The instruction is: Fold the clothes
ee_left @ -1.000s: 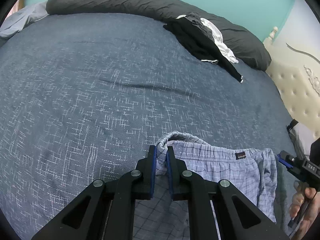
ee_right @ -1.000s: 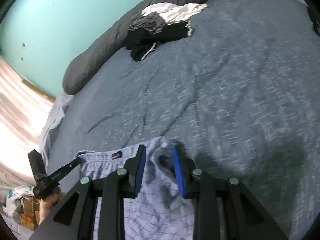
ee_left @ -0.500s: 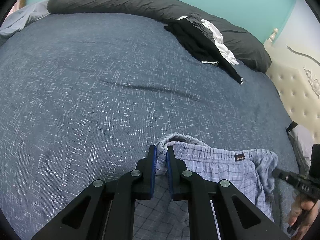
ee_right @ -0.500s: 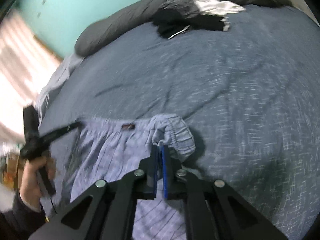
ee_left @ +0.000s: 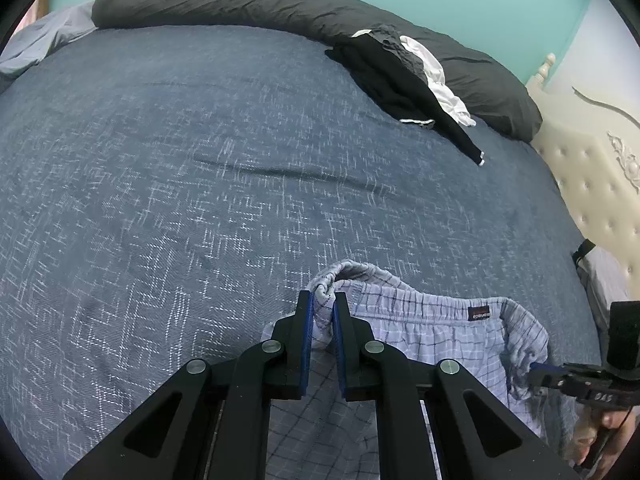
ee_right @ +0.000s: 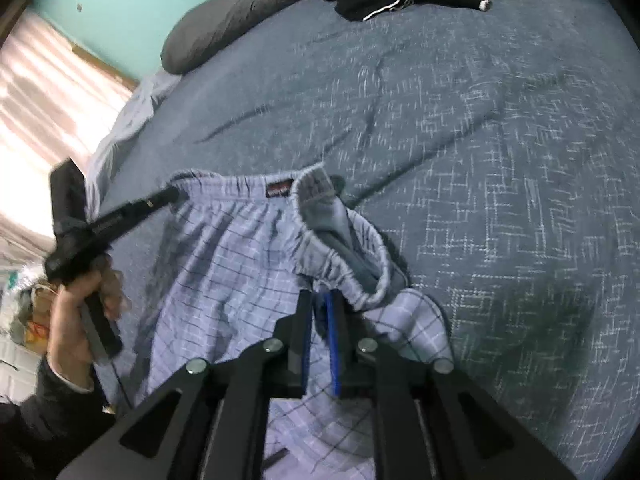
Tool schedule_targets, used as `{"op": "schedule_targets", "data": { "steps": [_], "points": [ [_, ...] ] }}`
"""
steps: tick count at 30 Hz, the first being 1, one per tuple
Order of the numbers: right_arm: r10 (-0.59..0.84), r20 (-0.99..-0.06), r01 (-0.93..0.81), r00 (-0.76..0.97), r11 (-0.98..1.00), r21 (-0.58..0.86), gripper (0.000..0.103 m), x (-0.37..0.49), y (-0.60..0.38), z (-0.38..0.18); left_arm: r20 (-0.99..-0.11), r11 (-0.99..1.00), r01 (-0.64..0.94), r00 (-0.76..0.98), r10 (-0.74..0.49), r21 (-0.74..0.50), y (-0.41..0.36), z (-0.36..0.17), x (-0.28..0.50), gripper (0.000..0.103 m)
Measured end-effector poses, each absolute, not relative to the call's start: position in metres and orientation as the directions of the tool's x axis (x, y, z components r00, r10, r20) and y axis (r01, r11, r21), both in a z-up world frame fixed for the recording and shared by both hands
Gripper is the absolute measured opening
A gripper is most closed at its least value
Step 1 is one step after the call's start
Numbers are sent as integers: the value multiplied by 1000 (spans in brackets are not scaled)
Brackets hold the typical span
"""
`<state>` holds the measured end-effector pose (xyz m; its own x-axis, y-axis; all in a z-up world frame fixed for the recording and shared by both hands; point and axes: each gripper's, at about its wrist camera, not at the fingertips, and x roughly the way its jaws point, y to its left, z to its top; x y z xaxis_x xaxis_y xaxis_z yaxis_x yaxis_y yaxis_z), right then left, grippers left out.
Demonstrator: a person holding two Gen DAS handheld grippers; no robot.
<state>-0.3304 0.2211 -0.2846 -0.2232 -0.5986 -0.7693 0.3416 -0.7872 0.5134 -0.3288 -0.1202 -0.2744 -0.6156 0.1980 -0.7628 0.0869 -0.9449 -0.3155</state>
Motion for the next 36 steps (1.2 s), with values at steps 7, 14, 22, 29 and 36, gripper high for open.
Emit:
{"op": "schedule_targets", "data": {
  "steps": [7, 14, 22, 29, 36],
  "points": [
    [-655, -698, 249, -291, -756, 605, 26, -333, 245, -274, -762, -946, 90, -618, 193, -313, -120, -273, -329, 11],
    [-639, -646, 71, -418, -732, 678, 29, -343, 286, -279, -766, -945, 91, -613, 195, -313, -121, -275, -329, 11],
    [-662, -587, -116, -466, -611, 783, 33, -351, 311, -312, -766, -944, 90, -611, 200, -318, -122, -276, -329, 11],
    [-693, -528, -161, -491, -523, 837, 35, -359, 310, -319, -766, -941, 90, -609, 207, -325, -123, -276, -328, 11],
    [-667, -551, -123, -501, -576, 808, 35, -370, 311, -313, -767, -942, 86, -607, 208, -324, -120, -277, -328, 11]
  ]
}}
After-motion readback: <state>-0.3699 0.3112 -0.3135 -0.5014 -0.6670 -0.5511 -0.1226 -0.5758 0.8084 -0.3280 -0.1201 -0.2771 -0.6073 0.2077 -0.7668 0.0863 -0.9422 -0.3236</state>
